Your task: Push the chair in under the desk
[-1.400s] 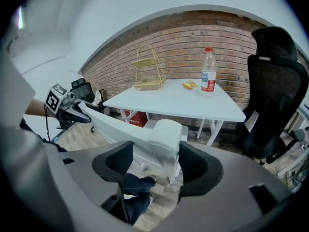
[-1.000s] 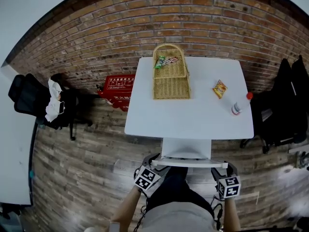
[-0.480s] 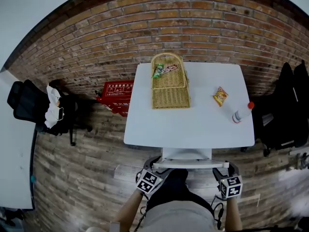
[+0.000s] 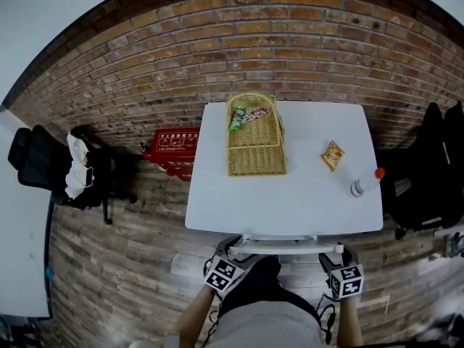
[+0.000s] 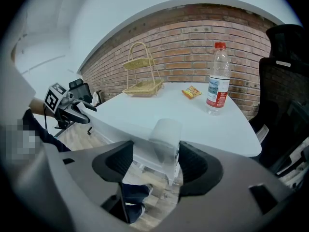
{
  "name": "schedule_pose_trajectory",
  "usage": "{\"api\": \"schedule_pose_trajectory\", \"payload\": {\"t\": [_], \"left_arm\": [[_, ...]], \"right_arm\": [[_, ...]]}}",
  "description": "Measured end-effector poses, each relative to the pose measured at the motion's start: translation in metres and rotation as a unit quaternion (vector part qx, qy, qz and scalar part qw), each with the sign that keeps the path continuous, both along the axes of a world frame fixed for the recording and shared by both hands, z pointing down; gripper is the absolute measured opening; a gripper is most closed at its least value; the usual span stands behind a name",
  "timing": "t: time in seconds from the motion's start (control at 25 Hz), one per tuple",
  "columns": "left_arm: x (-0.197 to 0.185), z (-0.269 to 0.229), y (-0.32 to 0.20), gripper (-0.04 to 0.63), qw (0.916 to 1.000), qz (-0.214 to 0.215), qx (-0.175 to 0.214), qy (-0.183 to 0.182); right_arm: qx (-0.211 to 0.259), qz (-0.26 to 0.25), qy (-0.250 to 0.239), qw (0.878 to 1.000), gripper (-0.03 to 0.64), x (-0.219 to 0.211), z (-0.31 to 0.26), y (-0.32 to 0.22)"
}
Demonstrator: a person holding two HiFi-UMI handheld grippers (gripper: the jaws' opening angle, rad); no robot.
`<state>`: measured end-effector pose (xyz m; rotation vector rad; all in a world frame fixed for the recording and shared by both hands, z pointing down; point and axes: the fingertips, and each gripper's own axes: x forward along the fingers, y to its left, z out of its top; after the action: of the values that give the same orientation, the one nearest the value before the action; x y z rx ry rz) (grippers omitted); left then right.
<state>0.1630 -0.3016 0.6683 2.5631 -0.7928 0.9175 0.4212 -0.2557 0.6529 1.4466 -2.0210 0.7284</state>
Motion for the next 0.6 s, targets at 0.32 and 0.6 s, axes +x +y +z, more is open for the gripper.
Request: {"api": "schedule_pose_trajectory", "payload": {"t": [0.32,0.6], "left_arm": [[-0.003,-0.001,-0.02,0.342,1.0,0.004,0.003,0.001],[-0.003,0.0,-0.025,0.342,1.0,0.006,0.003,0.007]], "right_arm": [[0.006,0.01,-0.003,1.0,0.298,-0.005,-0.003,-0.017],[0.006,0.001,-0.003,1.0,0.298,-0.006,-0.005,-0.024]]}}
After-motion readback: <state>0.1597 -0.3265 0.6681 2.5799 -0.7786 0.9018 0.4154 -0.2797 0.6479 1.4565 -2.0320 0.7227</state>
